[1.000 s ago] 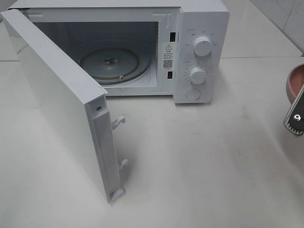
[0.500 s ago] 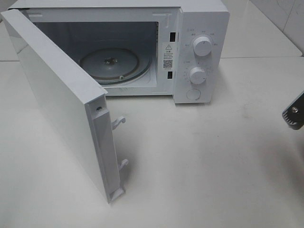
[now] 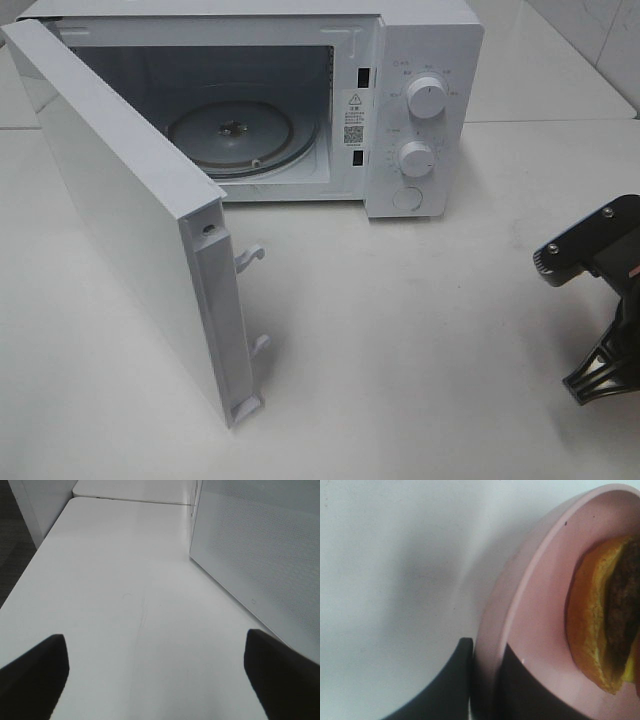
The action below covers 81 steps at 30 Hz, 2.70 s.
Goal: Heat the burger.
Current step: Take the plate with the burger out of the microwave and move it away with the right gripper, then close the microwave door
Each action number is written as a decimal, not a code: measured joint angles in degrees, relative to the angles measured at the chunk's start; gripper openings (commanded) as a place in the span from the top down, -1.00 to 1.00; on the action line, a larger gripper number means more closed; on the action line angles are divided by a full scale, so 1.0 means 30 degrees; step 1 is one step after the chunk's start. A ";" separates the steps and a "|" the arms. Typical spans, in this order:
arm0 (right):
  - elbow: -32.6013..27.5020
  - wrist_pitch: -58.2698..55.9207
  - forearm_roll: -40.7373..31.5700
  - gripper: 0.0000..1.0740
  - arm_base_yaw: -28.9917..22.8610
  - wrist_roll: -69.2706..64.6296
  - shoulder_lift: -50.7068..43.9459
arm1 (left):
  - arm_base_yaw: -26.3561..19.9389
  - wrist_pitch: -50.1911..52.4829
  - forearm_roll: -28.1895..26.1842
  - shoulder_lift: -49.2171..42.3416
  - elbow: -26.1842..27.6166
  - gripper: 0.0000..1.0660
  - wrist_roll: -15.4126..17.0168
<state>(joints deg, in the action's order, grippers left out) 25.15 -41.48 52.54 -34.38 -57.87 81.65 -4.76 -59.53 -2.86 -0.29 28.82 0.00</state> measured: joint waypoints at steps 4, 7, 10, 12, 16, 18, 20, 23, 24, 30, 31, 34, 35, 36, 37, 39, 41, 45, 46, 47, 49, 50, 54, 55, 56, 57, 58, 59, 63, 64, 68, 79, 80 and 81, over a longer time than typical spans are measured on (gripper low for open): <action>0.0019 0.0267 0.0783 0.99 0.0000 -0.1261 0.0917 | 0.0000 0.0000 0.0000 0.0000 0.0000 -0.63 0.0000; 0.0019 0.0344 0.1604 0.99 0.0000 -0.2769 0.1795 | 0.0000 0.0000 0.0000 0.0000 0.0000 -0.63 0.0000; 0.0038 0.0497 0.2406 0.99 0.0000 -0.4545 0.2521 | 0.0000 0.0000 0.0000 0.0000 0.0000 -0.63 0.0000; 0.0038 0.0668 0.2807 0.99 0.0000 -0.5596 0.2960 | 0.0000 0.0000 0.0000 0.0000 0.0000 -0.63 0.0000; 0.0038 0.0783 0.3953 0.96 0.0000 -0.7257 0.4049 | 0.0000 0.0000 0.0000 0.0000 0.0000 -0.63 0.0000; 0.0057 0.0783 0.4469 0.95 0.0000 -0.7582 0.4431 | 0.0000 0.0000 0.0000 0.0000 0.0000 -0.63 0.0000; 0.0057 0.0783 0.4794 0.94 0.0000 -0.7811 0.4679 | 0.0000 0.0000 0.0000 0.0000 0.0000 -0.63 0.0000; 0.0076 0.0840 0.5749 0.92 0.0019 -0.8766 0.5634 | 0.0000 0.0000 0.0000 0.0000 0.0000 -0.63 0.0000; 0.0076 0.0879 0.5940 0.91 0.0115 -0.9110 0.5863 | 0.0000 0.0000 0.0000 0.0000 0.0000 -0.63 0.0000; 0.0076 0.1031 0.6455 0.82 0.0802 -1.0199 0.6856 | 0.0000 0.0000 0.0000 0.0000 0.0000 -0.63 0.0000; 0.0076 0.0898 0.6532 0.77 0.0993 -1.0275 0.7066 | 0.0000 0.0000 0.0000 0.0000 0.0000 -0.63 0.0000; 0.0076 0.0668 0.6875 0.51 0.1031 -1.0313 0.7105 | 0.0000 0.0000 0.0000 0.0000 0.0000 -0.63 0.0000; 0.0095 0.0745 0.6933 0.42 0.1031 -1.0313 0.7105 | 0.0000 0.0000 0.0000 0.0000 0.0000 -0.63 0.0000; 0.0095 0.0745 0.6933 0.42 0.1031 -1.0313 0.7105 | 0.0000 0.0000 0.0000 0.0000 0.0000 -0.63 0.0000; 0.0134 0.0974 0.6952 0.21 0.1031 -1.0237 0.7105 | 0.0000 0.0000 0.0000 0.0000 0.0000 -0.63 0.0000; 0.0325 0.1127 0.6818 0.13 0.1031 -0.9912 0.7105 | 0.0000 0.0000 0.0000 0.0000 0.0000 -0.63 0.0000; 0.0439 0.1127 0.6723 0.01 0.1031 -0.9759 0.7105 | 0.0000 0.0000 0.0000 0.0000 0.0000 -0.63 0.0000; 0.1146 0.0745 0.5539 -0.11 0.1031 -0.7983 0.7105 | 0.0000 0.0000 0.0000 0.0000 0.0000 -0.63 0.0000; 0.1146 0.0745 0.5539 -0.11 0.1031 -0.7983 0.7105 | 0.0000 0.0000 0.0000 0.0000 0.0000 -0.63 0.0000; 0.1413 0.0707 0.4813 -0.11 0.1031 -0.7143 0.6952 | 0.0000 0.0000 0.0000 0.0000 0.0000 -0.63 0.0000; 0.1451 0.0764 0.4469 -0.11 0.1031 -0.6780 0.6818 | 0.0000 0.0000 0.0000 0.0000 0.0000 -0.63 0.0000; 0.1566 0.0879 0.3648 -0.11 0.1031 -0.6073 0.6455 | 0.0000 0.0000 0.0000 0.0000 0.0000 -0.63 0.0000; 0.1585 0.0745 0.3247 -0.11 0.1031 -0.5252 0.5405 | 0.0000 0.0000 0.0000 0.0000 0.0000 -0.63 0.0000; 0.1585 0.0707 0.2884 -0.12 0.1031 -0.4832 0.4412 | 0.0000 0.0000 0.0000 0.0000 0.0000 -0.63 0.0000; 0.1585 0.0707 0.2406 -0.13 0.1031 -0.4278 0.3323 | 0.0000 0.0000 0.0000 0.0000 0.0000 -0.63 0.0000; 0.1585 0.0707 0.2406 -0.13 0.1031 -0.4278 0.3323 | 0.0000 0.0000 0.0000 0.0000 0.0000 -0.63 0.0000; 0.1585 0.0707 0.2063 -0.16 0.1031 -0.3992 0.2903 | 0.0000 0.0000 0.0000 0.0000 0.0000 -0.63 0.0000; 0.1585 0.0726 0.1299 -0.21 0.1031 -0.3151 0.1833 | 0.0000 0.0000 0.0000 0.0000 0.0000 -0.63 0.0000; 0.1585 0.0745 -0.0057 -0.27 0.1031 -0.1853 0.0497 | 0.0000 0.0000 0.0000 0.0000 0.0000 -0.63 0.0000; 0.1585 0.0745 -0.1146 -0.31 0.1031 -0.0879 -0.0554 | 0.0000 0.0000 0.0000 0.0000 0.0000 -0.63 0.0000; 0.1585 0.0783 -0.2769 -0.35 0.1031 0.0993 -0.1967 | 0.0000 0.0000 0.0000 0.0000 0.0000 -0.63 0.0000; 0.1585 0.1031 -1.0466 -0.42 0.1031 1.0122 -0.6837 | 0.0000 0.0000 0.0000 0.0000 0.0000 -0.63 0.0000; 0.1585 0.0955 -1.1555 -0.42 0.1031 1.1268 -0.7620 | 0.0000 0.0000 0.0000 0.0000 0.0000 -0.63 0.0000; 0.1585 0.0955 -1.1555 -0.42 0.1031 1.1268 -0.7620 | 0.0000 0.0000 0.0000 0.0000 0.0000 -0.63 0.0000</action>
<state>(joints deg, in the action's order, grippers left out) 29.91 -38.62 17.88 -31.28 -24.06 58.79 -4.76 -59.53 -2.86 -0.29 28.82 0.00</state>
